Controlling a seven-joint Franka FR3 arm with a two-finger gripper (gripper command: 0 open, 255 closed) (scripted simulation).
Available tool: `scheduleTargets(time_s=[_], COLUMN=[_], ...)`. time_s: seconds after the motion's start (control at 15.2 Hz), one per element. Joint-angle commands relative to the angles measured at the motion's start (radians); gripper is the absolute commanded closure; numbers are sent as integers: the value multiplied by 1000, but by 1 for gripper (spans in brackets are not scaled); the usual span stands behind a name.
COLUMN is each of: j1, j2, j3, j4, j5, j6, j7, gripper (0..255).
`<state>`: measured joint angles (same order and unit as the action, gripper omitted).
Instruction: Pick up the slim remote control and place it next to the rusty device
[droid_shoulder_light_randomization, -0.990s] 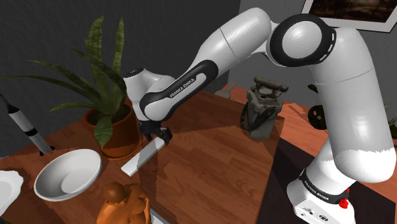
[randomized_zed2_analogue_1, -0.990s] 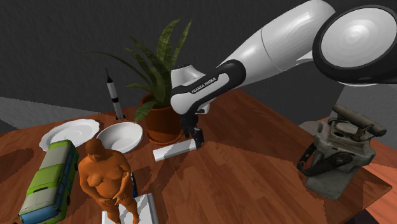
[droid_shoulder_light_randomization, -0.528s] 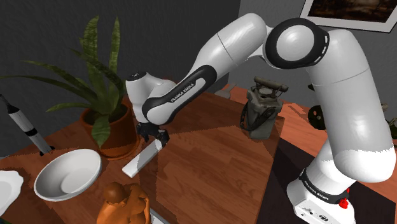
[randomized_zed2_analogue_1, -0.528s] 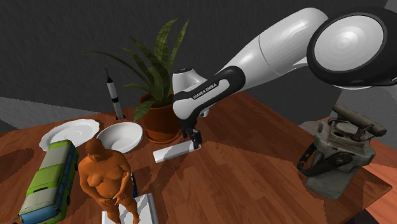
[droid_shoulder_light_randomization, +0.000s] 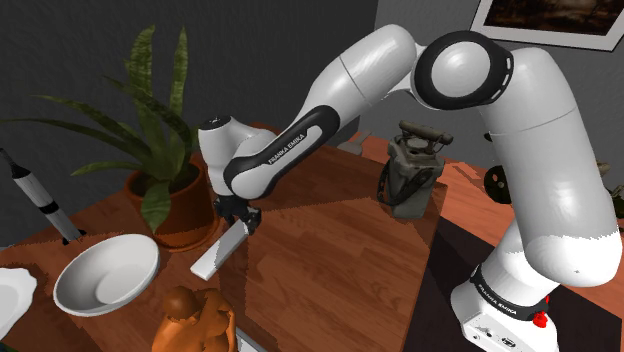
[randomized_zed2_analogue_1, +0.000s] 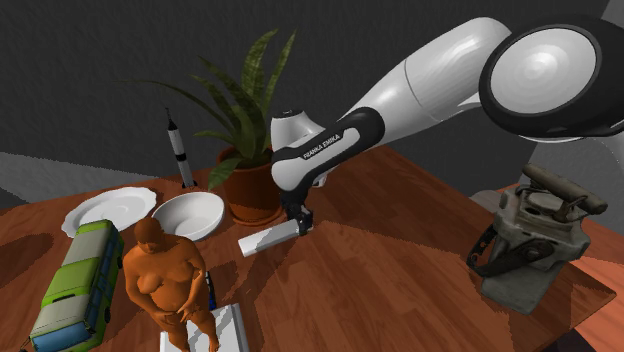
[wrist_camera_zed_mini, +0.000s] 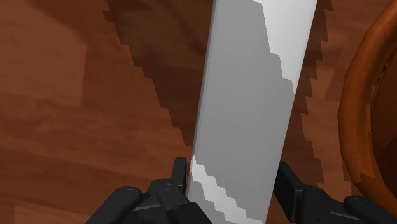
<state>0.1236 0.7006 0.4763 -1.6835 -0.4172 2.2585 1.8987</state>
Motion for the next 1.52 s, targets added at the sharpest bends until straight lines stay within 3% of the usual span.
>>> scheduleTargets(time_s=[0.0, 0.33, 1.45], j1=[4, 6, -30], j2=[3, 3, -132], j3=[5, 4, 61], j4=[2, -9, 17], j5=[0, -2, 75], j6=[6, 17, -135], j7=[-1, 5, -40], gripper=[255, 255, 255])
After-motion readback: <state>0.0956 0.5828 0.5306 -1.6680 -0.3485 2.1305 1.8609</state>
